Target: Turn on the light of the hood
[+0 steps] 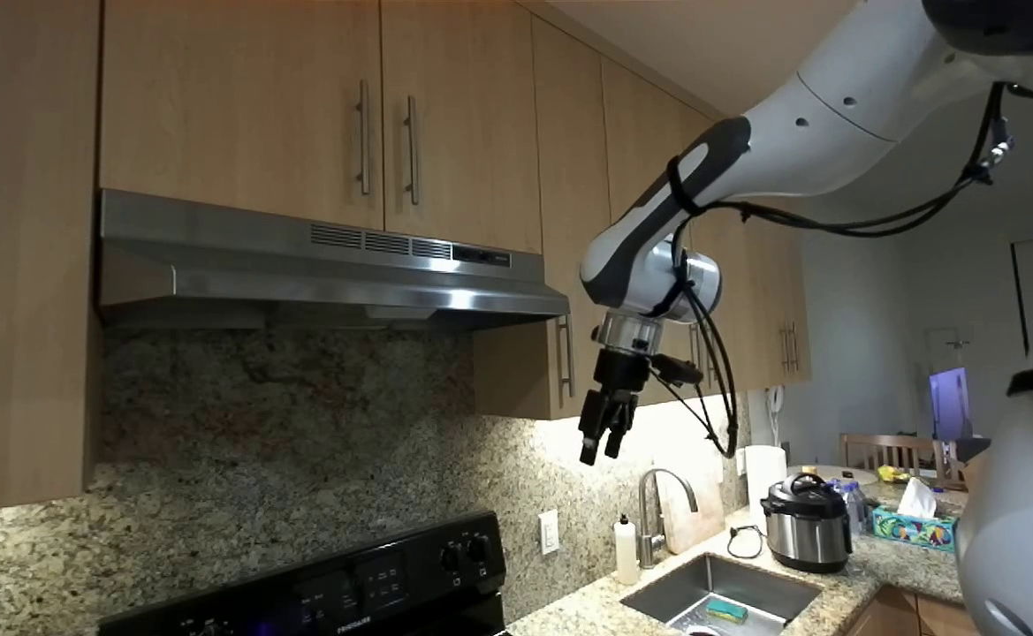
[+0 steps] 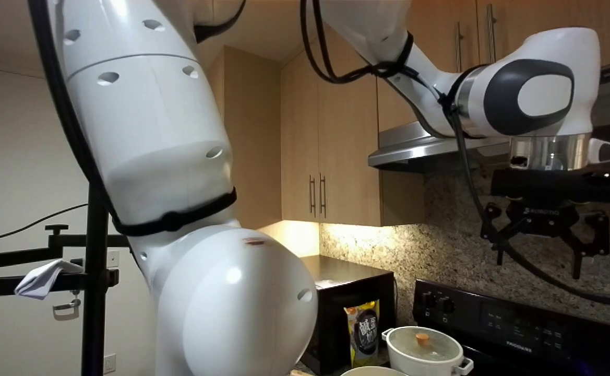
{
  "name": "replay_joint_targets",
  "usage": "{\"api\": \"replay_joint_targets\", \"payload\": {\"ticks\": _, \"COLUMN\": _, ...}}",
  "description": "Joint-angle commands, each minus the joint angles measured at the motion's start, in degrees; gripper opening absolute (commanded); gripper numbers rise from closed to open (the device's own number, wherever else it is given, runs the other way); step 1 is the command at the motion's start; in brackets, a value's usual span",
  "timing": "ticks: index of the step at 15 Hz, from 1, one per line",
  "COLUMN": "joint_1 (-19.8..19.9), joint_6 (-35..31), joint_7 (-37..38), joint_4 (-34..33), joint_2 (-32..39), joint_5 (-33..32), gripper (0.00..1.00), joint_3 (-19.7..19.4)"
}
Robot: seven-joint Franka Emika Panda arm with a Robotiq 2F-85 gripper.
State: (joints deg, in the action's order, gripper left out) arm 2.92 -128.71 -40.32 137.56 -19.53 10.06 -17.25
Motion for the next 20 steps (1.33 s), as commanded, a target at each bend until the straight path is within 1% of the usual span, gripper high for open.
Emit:
{"api": "replay_joint_targets", "payload": {"ticks": 1, "joint_1": 0.84, "joint_6": -3.53, "joint_7": -1.44, "joint_4": 2.15, "joint_2": -5.16, "joint_5": -4.76, "gripper": 1.0, "joint_3": 2.36}}
{"api": "replay_joint_targets", "payload": {"ticks": 4, "joint_1": 0.06, "joint_6": -7.38, "joint_7": -1.33, "joint_4": 2.22, "joint_2": -7.7, "joint_5": -7.35, "gripper": 1.0, "joint_3": 3.27}}
{"api": "replay_joint_targets", "payload": {"ticks": 6, "joint_1": -0.4, "joint_6": -8.58, "joint_7": -0.81, "joint_4": 1.48, "joint_2": -8.93, "joint_5": -8.88, "gripper": 1.0, "joint_3": 4.1}}
{"api": "replay_joint_targets", "payload": {"ticks": 10, "joint_1": -0.67, "joint_6": -13.48, "joint_7": 1.1, "joint_4": -0.16, "joint_2": -10.25, "joint_5": -13.58, "gripper": 1.0, "joint_3": 6.91}}
{"api": "replay_joint_targets", "payload": {"ticks": 14, "joint_1": -2.39, "joint_6": -22.42, "joint_7": 2.75, "joint_4": -1.73, "joint_2": -11.44, "joint_5": -13.53, "gripper": 1.0, "joint_3": 8.26}}
{"api": "replay_joint_targets", "payload": {"ticks": 16, "joint_1": -2.2, "joint_6": -27.83, "joint_7": 3.69, "joint_4": -2.99, "joint_2": -11.03, "joint_5": -15.34, "gripper": 1.0, "joint_3": 9.58}}
{"api": "replay_joint_targets", "payload": {"ticks": 20, "joint_1": -1.75, "joint_6": -36.95, "joint_7": 9.69, "joint_4": -6.69, "joint_2": -8.53, "joint_5": -17.34, "gripper": 1.0, "joint_3": 11.26}}
